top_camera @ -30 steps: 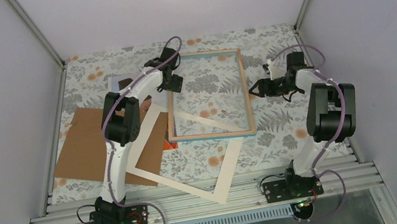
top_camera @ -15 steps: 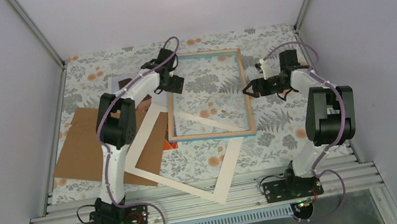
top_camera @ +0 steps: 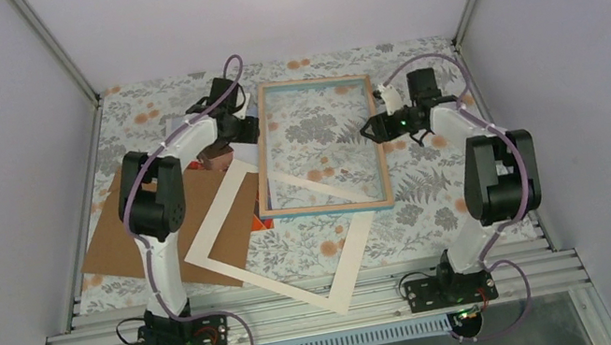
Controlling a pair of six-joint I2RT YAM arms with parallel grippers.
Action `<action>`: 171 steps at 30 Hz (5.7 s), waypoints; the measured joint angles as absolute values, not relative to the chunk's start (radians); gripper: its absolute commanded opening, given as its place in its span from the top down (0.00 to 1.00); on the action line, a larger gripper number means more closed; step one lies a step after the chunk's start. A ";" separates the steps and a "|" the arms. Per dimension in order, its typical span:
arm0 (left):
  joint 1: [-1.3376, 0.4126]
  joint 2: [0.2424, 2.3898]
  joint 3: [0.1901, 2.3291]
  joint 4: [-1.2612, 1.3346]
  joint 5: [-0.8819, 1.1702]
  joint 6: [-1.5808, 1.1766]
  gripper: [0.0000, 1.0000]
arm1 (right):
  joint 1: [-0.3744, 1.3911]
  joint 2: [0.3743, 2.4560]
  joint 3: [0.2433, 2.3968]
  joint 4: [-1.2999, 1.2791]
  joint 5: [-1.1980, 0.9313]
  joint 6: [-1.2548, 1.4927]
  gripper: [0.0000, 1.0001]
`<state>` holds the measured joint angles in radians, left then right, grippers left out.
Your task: Put the photo into the frame
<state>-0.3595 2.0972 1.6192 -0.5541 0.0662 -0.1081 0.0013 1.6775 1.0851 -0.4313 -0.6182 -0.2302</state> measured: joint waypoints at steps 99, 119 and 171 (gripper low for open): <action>-0.046 2.104 1.394 -0.585 0.776 0.303 0.38 | -0.051 1.729 1.265 -0.556 -0.728 -0.398 0.34; -0.059 2.117 1.419 -0.625 0.918 0.240 0.97 | -0.059 1.722 1.222 -0.546 -0.684 -0.399 0.38; 0.043 1.572 1.875 -0.853 0.445 0.176 0.98 | -0.147 1.823 1.143 -0.431 -0.275 -0.329 0.49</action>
<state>0.0433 1.5719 1.8748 -0.8532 0.4454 0.1764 -0.1471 1.8233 1.1427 -0.4309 -0.2749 -0.3290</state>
